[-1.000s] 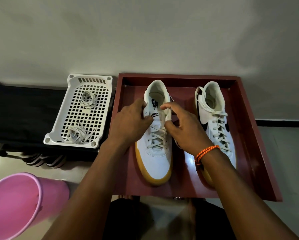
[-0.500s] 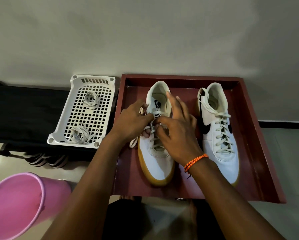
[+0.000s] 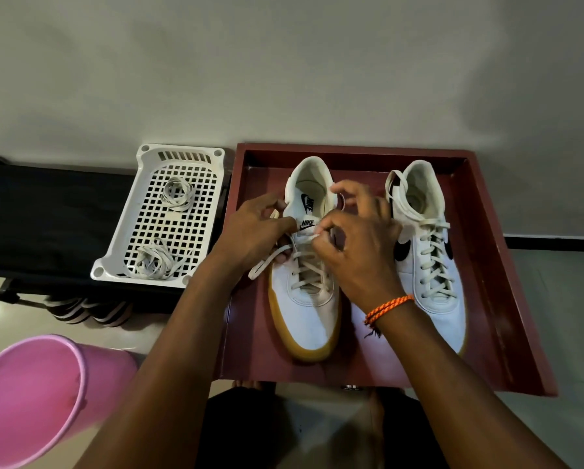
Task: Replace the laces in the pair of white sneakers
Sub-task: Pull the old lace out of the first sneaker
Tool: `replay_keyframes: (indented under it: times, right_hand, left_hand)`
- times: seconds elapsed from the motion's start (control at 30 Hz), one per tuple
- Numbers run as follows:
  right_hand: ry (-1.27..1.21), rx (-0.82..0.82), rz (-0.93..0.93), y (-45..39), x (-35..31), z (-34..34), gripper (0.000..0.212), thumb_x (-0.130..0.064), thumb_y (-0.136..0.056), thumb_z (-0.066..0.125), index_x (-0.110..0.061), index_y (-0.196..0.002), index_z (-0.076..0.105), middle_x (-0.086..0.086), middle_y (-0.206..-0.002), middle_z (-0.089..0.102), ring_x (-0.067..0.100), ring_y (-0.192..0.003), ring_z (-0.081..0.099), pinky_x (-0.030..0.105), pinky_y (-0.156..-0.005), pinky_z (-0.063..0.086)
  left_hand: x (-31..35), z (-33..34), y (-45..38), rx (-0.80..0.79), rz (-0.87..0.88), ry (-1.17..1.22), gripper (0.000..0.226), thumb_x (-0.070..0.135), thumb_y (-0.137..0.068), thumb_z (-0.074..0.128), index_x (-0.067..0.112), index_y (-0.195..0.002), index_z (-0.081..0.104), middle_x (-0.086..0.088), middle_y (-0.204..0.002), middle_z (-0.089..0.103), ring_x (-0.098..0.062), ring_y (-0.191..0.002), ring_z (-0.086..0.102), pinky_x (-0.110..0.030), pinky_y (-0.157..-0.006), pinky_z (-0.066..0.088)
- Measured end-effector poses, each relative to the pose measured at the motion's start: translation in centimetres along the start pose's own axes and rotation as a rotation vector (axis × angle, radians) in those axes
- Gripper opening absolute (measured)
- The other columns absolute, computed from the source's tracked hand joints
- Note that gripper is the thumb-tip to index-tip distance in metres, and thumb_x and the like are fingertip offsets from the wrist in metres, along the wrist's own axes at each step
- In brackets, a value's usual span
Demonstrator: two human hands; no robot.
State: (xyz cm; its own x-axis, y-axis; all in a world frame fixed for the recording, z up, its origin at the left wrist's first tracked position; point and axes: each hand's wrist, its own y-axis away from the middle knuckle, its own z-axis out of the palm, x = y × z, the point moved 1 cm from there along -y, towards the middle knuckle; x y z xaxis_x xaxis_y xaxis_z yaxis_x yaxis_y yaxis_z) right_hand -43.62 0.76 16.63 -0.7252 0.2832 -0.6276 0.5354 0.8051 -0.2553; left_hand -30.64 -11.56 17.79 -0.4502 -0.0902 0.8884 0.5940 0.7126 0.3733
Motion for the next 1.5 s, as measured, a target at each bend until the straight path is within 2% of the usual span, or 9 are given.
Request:
replay_keyframes:
  times: [0.13,0.27,0.43,0.73,0.9,1.03,1.2,1.33,1.5]
  right_hand:
    - [-0.042,0.077,0.025,-0.1,0.5,-0.6,0.008,-0.03,-0.085,0.066,-0.027,-0.082,0.072,-0.012,-0.139,0.053,0.015,-0.124,0.044,0.04,-0.096,0.029]
    - [-0.029,-0.016,-0.098,0.3,-0.4,-0.3,0.019,-0.026,-0.09,0.063,-0.034,-0.1,0.077,-0.01,-0.161,0.039,0.018,-0.145,0.034,0.04,-0.105,0.025]
    - [0.167,-0.177,-0.08,1.2,-0.4,1.1,0.009,-0.028,-0.093,0.066,-0.033,-0.094,0.073,-0.013,-0.173,0.016,0.022,-0.158,0.015,0.051,-0.108,0.027]
    - [-0.036,0.096,-0.001,-0.2,0.3,-0.7,0.007,-0.026,-0.082,0.069,-0.026,-0.075,0.069,-0.013,-0.142,0.051,0.015,-0.129,0.043,0.049,-0.101,0.035]
    - [-0.097,0.044,-0.046,-0.3,0.5,-0.8,0.019,-0.027,-0.088,0.062,-0.034,-0.091,0.079,-0.013,-0.158,0.043,0.013,-0.145,0.032,0.036,-0.112,0.023]
    - [0.135,-0.149,-0.084,1.0,-0.5,0.9,0.013,-0.029,-0.094,0.063,-0.033,-0.09,0.075,-0.014,-0.171,0.021,0.021,-0.156,0.018,0.048,-0.108,0.026]
    - [0.104,-0.057,-0.087,0.4,-0.4,0.4,0.012,-0.031,-0.086,0.067,-0.029,-0.075,0.068,-0.017,-0.158,0.04,0.019,-0.138,0.037,0.045,-0.098,0.03]
    - [0.004,0.096,0.006,-0.3,0.1,-0.9,0.009,-0.028,-0.083,0.07,-0.027,-0.074,0.066,-0.011,-0.144,0.048,0.016,-0.126,0.043,0.04,-0.096,0.026]
    - [0.01,0.022,-0.075,0.0,-0.3,-0.7,0.019,-0.022,-0.089,0.068,-0.036,-0.097,0.078,-0.012,-0.158,0.042,0.016,-0.143,0.033,0.038,-0.104,0.022]
  left_hand:
    - [-0.1,-0.1,0.0,0.007,-0.009,-0.001,0.01,0.012,-0.096,0.071,0.008,-0.104,0.068,-0.022,-0.083,0.077,-0.033,-0.058,0.071,-0.033,-0.054,0.059]
    - [-0.2,0.0,0.0,-0.003,-0.035,0.007,0.015,0.017,-0.098,0.073,0.004,-0.093,0.069,-0.021,-0.078,0.076,-0.028,-0.06,0.071,-0.026,-0.051,0.054]
    - [-0.2,0.0,0.0,-0.017,-0.058,0.044,0.021,0.018,-0.1,0.07,-0.003,-0.101,0.07,-0.028,-0.085,0.075,-0.032,-0.066,0.073,-0.029,-0.055,0.058]
    - [-0.1,0.0,-0.1,-0.034,-0.05,0.084,0.02,0.014,-0.101,0.069,-0.006,-0.104,0.069,-0.03,-0.083,0.073,-0.027,-0.06,0.071,-0.028,-0.052,0.056]
    - [-0.4,0.1,-0.4,-0.025,-0.024,0.073,0.018,0.013,-0.1,0.07,-0.005,-0.103,0.071,-0.028,-0.082,0.074,-0.032,-0.064,0.072,-0.033,-0.057,0.06]
    - [-0.5,0.0,-0.6,-0.028,-0.015,0.068,0.019,0.014,-0.101,0.071,-0.004,-0.104,0.072,-0.029,-0.086,0.075,-0.033,-0.066,0.074,-0.036,-0.06,0.061]
    - [-0.5,0.0,-0.4,-0.048,-0.023,0.068,0.021,0.016,-0.101,0.07,-0.005,-0.108,0.071,-0.03,-0.086,0.075,-0.037,-0.069,0.073,-0.042,-0.067,0.063]
    - [-0.3,0.1,-0.3,-0.034,-0.023,0.07,0.02,0.013,-0.1,0.07,-0.006,-0.104,0.07,-0.029,-0.085,0.074,-0.032,-0.067,0.073,-0.034,-0.059,0.062]
    - [-0.3,0.0,-0.4,-0.02,-0.012,0.064,0.016,0.01,-0.101,0.069,-0.006,-0.1,0.071,-0.021,-0.077,0.073,-0.03,-0.063,0.073,-0.029,-0.055,0.058]
